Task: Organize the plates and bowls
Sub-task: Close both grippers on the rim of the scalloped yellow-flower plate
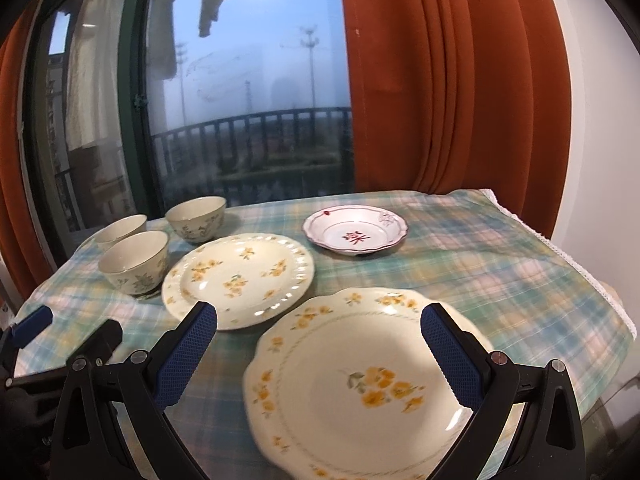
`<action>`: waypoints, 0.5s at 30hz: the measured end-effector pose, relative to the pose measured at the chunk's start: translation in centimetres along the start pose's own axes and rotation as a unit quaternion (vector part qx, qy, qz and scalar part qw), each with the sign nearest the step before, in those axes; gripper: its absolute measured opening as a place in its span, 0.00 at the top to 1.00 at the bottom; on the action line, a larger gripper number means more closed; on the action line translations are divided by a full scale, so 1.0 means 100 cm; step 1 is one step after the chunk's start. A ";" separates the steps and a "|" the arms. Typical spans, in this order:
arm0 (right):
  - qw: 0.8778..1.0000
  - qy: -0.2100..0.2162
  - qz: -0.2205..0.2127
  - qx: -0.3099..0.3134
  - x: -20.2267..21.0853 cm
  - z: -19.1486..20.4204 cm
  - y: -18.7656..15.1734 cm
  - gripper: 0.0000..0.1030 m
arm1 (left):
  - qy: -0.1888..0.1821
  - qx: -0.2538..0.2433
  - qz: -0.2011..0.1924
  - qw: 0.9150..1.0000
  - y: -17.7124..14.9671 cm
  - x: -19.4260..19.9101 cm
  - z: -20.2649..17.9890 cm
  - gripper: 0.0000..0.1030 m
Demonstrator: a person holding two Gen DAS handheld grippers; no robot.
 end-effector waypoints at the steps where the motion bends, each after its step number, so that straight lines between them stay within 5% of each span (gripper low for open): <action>1: 1.000 0.002 0.002 0.001 0.000 -0.003 0.002 0.00 | -0.002 -0.005 0.001 1.000 0.001 0.000 -0.006 0.02; 15: 0.998 -0.010 0.061 0.002 -0.036 -0.067 -0.006 0.04 | -0.040 -0.021 0.086 0.995 -0.017 -0.039 -0.091 0.09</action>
Point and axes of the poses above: each gripper's, at about its wrist camera, not at the fingertips, and x roughly against the way its jaws point, z to its left, y to its top, the point moved 10 cm from there along -x, roughly the way its jaws point, and after that the axes turned 8 degrees about z, right-handed, at the moved point
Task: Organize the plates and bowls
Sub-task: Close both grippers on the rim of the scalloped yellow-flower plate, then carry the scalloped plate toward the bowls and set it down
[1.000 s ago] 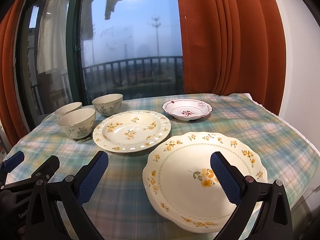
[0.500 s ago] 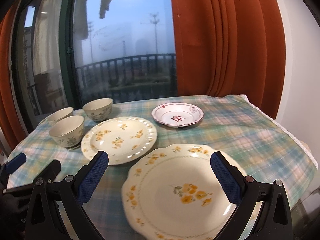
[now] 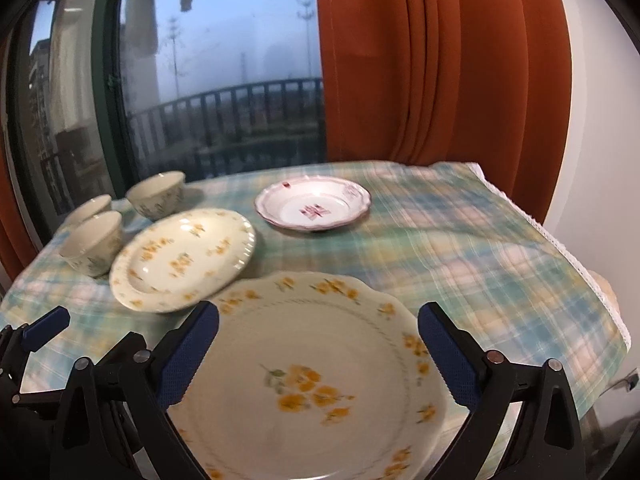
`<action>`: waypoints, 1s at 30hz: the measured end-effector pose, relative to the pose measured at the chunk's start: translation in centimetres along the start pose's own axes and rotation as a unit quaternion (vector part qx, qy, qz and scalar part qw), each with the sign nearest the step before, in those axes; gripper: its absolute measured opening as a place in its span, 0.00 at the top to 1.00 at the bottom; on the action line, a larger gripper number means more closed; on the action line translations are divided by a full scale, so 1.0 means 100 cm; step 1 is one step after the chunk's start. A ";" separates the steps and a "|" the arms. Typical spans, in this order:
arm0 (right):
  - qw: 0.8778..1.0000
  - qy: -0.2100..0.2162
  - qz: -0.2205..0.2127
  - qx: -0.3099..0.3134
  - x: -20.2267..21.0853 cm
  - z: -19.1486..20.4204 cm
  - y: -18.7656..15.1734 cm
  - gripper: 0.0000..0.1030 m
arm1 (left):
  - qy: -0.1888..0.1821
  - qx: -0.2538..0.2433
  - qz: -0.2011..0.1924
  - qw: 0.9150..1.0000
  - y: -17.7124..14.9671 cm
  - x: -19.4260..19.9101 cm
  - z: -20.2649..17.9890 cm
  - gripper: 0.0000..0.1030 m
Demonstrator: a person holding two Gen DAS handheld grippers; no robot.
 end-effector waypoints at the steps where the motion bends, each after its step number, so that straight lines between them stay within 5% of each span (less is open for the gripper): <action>1: 1.000 0.001 0.007 0.000 -0.005 -0.005 -0.002 0.05 | -0.001 0.000 0.006 1.000 -0.002 -0.003 -0.005 0.10; 14: 0.996 0.001 0.092 -0.008 -0.056 -0.051 -0.029 0.19 | 0.003 -0.010 0.079 0.997 -0.018 -0.048 -0.047 0.34; 21: 0.991 0.012 0.132 -0.007 -0.077 -0.053 -0.037 0.35 | 0.014 0.007 0.099 0.995 -0.019 -0.060 -0.044 0.38; 30: 0.986 -0.005 0.164 -0.005 -0.084 -0.055 -0.040 0.38 | 0.009 0.000 0.112 0.994 -0.019 -0.061 -0.044 0.38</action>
Point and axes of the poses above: each gripper's, at about its wrist camera, not at the fingertips, and x roughly against the way its jaws point, z to its left, y to its top, the point moved 10 cm from there along -x, roughly the way its jaws point, and after that the axes turned 8 degrees about z, right-handed, at the moved point
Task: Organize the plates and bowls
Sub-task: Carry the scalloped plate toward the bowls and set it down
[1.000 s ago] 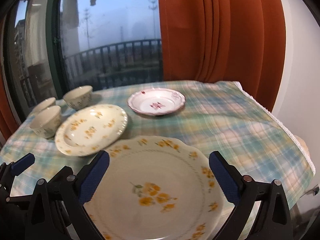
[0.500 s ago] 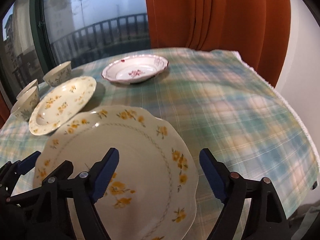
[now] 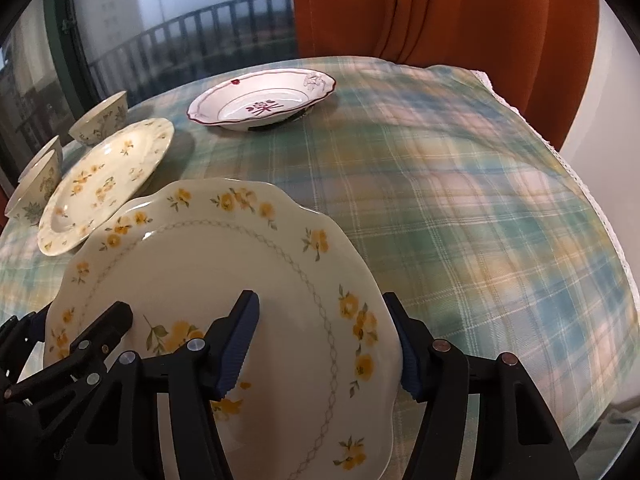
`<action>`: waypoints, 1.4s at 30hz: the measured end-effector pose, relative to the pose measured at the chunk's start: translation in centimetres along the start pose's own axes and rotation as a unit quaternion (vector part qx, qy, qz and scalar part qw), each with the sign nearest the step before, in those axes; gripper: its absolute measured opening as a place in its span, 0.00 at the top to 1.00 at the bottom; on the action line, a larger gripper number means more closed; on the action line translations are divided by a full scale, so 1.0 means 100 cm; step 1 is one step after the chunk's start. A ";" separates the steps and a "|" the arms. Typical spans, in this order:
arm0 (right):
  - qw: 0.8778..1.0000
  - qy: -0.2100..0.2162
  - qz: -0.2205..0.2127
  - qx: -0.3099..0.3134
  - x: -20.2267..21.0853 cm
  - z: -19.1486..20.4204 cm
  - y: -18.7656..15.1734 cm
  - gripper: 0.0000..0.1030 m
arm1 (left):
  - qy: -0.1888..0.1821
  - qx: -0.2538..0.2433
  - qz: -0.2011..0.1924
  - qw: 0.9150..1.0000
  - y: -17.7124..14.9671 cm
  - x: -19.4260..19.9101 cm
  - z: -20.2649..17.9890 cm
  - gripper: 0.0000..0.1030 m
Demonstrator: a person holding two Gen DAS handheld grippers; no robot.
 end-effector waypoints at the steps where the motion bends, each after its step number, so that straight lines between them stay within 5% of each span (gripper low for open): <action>1: 1.000 -0.004 0.001 -0.004 0.001 0.000 0.000 0.38 | -0.001 0.000 0.002 1.000 -0.001 0.000 0.001 0.38; 18: 0.999 -0.010 -0.025 -0.023 0.039 0.044 -0.005 0.39 | -0.009 0.002 -0.025 1.000 -0.004 0.039 0.055 0.38; 33: 0.999 0.001 -0.048 0.007 0.062 0.162 0.000 0.39 | 0.004 0.035 -0.052 0.998 -0.004 0.062 0.176 0.38; 42: 0.999 0.019 -0.008 0.033 0.036 0.240 -0.007 0.39 | 0.001 0.079 -0.044 0.996 -0.013 0.050 0.251 0.39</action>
Point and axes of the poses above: each gripper's, at about its wrist camera, not at the fingertips, and x roughly against the way its jaws point, z to its left, y to its top, the point moved 10 cm from there along -x, roughly the way its jaws point, and after that the axes turned 8 degrees about z, right-handed, at the moved point
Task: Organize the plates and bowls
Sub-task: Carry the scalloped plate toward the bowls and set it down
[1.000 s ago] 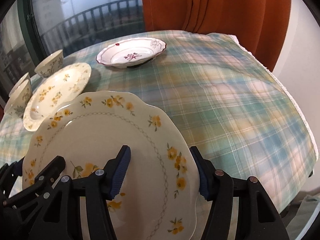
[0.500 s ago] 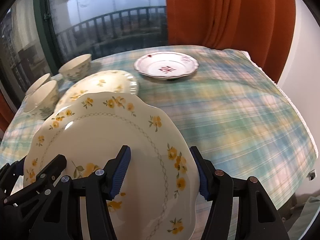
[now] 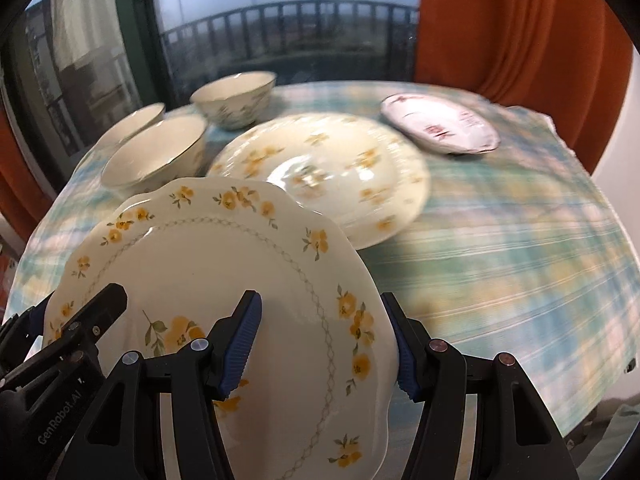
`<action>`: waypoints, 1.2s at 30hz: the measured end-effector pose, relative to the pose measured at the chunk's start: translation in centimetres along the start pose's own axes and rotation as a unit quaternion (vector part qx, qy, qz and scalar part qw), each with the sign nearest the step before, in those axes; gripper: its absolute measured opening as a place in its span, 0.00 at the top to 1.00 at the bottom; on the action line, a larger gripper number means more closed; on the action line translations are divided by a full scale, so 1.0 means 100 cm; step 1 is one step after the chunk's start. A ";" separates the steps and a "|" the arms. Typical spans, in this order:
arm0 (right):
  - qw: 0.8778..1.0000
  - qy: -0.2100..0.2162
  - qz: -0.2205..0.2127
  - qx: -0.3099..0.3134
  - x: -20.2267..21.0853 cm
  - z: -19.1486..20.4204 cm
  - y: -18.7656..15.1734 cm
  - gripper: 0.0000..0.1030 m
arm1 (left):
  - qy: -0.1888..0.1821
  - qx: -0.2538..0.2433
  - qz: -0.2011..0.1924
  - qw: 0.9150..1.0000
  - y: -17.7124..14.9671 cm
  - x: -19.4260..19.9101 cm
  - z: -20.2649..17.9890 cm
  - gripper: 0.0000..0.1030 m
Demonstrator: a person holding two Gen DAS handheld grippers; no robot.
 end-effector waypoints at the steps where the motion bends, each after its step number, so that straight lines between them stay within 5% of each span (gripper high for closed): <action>1: 1.000 0.001 0.005 0.007 -0.004 0.010 0.000 0.39 | 0.002 0.006 0.004 1.000 -0.002 -0.002 0.010 0.39; 10: 0.999 -0.001 0.030 0.040 -0.028 0.066 0.004 0.39 | 0.017 0.017 0.030 0.999 -0.006 -0.022 0.057 0.39; 25: 0.999 0.011 0.045 0.002 -0.037 0.073 -0.004 0.34 | 0.018 -0.022 0.060 0.998 -0.006 -0.031 0.059 0.37; 28: 0.999 0.037 0.034 -0.010 -0.029 0.070 -0.002 0.34 | 0.019 -0.013 0.059 0.998 -0.007 -0.026 0.059 0.35; 31: 0.999 0.030 0.004 -0.014 -0.011 0.063 0.002 0.28 | 0.022 -0.008 0.049 0.999 -0.006 -0.017 0.056 0.20; 36: 0.999 0.027 -0.021 0.010 0.011 0.058 0.007 0.23 | 0.023 0.014 0.034 0.999 -0.002 0.001 0.047 0.14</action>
Point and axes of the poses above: each gripper's, at about its wrist camera, not at the fingertips, and x roughly against the way its jaws point, z to its left, y to its top, the point moved 10 cm from there along -x, roughly the way its jaws point, and after that the axes turned 8 degrees about z, right-handed, at the moved point
